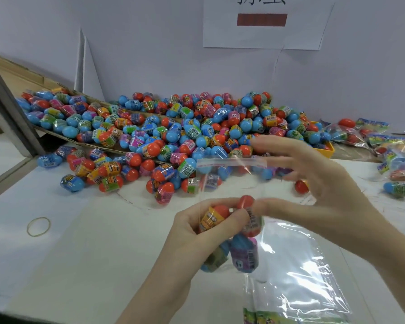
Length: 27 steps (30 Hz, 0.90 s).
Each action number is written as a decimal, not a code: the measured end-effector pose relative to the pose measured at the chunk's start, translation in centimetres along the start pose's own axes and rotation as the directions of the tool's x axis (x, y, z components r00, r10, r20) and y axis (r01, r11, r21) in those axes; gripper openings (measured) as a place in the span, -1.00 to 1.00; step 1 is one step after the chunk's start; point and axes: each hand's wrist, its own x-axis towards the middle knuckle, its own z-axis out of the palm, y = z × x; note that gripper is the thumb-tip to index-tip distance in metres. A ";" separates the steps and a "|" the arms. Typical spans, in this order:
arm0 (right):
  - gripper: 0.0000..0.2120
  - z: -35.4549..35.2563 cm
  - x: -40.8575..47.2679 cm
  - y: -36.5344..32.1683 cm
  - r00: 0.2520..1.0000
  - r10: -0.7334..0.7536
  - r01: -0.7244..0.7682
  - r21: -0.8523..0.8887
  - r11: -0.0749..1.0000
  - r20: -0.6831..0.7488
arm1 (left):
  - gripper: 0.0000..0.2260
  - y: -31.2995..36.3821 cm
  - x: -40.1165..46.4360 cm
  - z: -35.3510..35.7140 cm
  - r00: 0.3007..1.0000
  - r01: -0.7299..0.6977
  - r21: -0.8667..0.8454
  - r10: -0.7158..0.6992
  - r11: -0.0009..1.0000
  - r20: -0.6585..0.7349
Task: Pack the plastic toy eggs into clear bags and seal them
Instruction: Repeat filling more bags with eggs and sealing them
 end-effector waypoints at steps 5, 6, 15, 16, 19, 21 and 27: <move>-0.38 1.9 -0.9 1.5 0.918 0.377 -0.388 0.465 0.796 0.120 | -0.61 -0.9 0.0 -0.1 0.997 0.056 -0.021 -0.057 0.998 -0.048; -0.46 2.2 -1.0 1.7 0.909 0.391 -0.410 0.478 0.777 0.144 | -0.60 -1.2 0.1 -0.2 0.996 0.062 -0.017 -0.063 0.998 -0.056; -0.73 4.1 -1.6 4.0 0.857 0.508 -0.462 0.571 0.679 0.089 | -0.50 -2.5 0.3 -1.4 0.986 0.103 0.026 -0.099 0.994 -0.136; -0.72 4.1 -1.6 4.1 0.857 0.506 -0.464 0.567 0.681 0.094 | -0.52 -2.5 0.3 -1.6 0.984 0.070 0.034 -0.064 0.997 -0.166; -0.72 4.2 -1.6 4.2 0.851 0.519 -0.467 0.564 0.681 0.079 | -0.63 -2.2 0.6 -1.5 0.980 0.023 0.021 -0.018 1.000 -0.200; -0.77 4.1 -1.5 4.1 0.853 0.518 -0.465 0.539 0.703 0.061 | -0.65 -2.1 0.9 -1.2 0.974 0.010 -0.010 -0.012 1.000 -0.224; -0.83 4.2 -1.4 3.2 0.860 0.498 -0.414 0.415 0.810 -0.114 | -0.83 -1.9 1.2 -0.6 0.951 -0.026 -0.025 0.017 0.999 -0.308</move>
